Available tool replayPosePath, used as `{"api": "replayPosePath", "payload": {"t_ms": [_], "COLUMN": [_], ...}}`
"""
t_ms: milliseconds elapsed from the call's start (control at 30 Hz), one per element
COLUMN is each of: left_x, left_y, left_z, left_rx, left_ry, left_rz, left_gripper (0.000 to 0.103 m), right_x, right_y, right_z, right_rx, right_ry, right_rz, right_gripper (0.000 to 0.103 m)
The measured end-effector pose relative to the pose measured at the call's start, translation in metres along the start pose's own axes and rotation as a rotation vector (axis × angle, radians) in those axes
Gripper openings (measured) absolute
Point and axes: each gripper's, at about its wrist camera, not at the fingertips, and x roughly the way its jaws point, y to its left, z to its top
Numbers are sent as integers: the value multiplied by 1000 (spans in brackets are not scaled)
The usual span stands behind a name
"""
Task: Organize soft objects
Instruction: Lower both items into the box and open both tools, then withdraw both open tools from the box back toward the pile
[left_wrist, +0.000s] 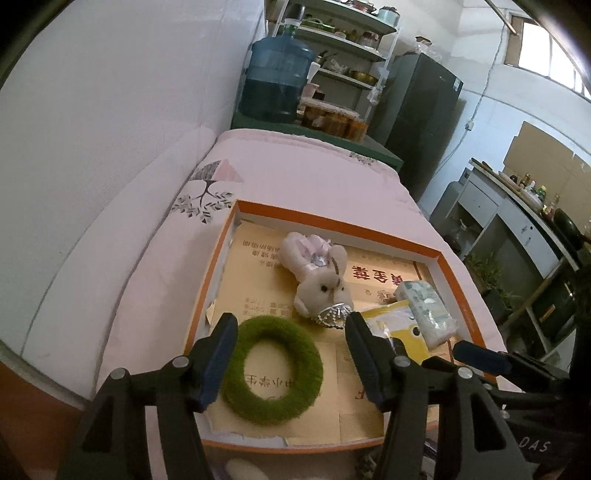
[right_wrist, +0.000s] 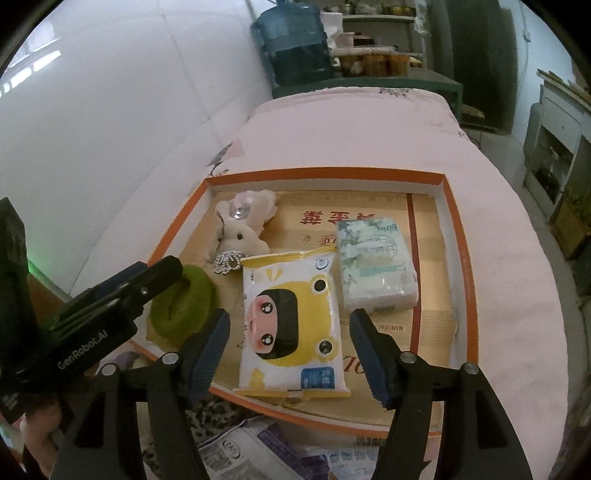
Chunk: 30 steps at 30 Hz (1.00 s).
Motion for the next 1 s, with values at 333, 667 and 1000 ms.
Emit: {"api": "replayPosePath", "payload": {"t_ms": [333,667,1000], "left_x": [-22,-41,-57], "left_y": [-11,-24,-29], "left_z": [0,-6,-16], "left_rx": [35,77,99], "left_ry": [-24,-33,-25], "left_rz": [17,44,74], "left_gripper": [60,60,60], "right_x": [-20,-42,-60], "right_y": [3,3,3], "right_z": [-6,-14,-27], "right_rx": [4,8,10], "right_ry": [-19,-41,-50], "right_rz": [-7,-22,-44], "right_gripper": [69,69,69]}}
